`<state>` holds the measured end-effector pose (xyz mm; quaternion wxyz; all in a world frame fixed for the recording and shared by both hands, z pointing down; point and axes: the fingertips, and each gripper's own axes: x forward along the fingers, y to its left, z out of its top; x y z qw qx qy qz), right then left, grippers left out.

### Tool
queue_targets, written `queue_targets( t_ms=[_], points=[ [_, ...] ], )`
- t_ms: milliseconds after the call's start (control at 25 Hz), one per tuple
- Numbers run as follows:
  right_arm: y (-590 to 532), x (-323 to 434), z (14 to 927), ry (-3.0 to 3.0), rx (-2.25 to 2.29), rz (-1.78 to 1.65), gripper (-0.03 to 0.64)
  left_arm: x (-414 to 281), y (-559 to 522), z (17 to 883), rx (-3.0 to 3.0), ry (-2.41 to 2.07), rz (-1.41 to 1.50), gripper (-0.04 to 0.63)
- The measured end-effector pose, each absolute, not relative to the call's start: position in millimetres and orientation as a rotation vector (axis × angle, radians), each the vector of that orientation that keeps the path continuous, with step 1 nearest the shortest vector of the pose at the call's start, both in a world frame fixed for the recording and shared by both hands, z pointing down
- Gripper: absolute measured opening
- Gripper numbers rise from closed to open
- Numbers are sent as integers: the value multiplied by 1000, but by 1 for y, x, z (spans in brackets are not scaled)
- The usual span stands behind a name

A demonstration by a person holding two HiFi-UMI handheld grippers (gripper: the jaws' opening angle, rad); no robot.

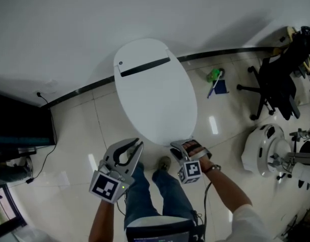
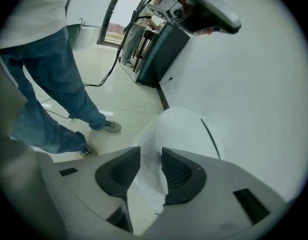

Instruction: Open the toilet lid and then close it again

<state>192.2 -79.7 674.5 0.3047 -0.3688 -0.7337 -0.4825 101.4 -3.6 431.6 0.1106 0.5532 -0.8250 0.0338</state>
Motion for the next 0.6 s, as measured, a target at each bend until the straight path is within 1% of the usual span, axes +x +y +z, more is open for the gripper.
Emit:
queue_targets(
  t_ms=[280,400,480,600],
  points=[
    [-72,204,776,-1794,-1005,-1077,144,98,-4,469,1610,-2419,124,41],
    [-72,204,811,-1714,-1004,-1032,185,95,-1,480,1601,-2419,122,41],
    [-70,201,823,-1695,-997,-1009,206,94,1,484,1590,-2419,110,41],
    [-68,199,822,-1715,-1006,-987,206,94,6,492,1579,-2414,110,41]
  ],
)
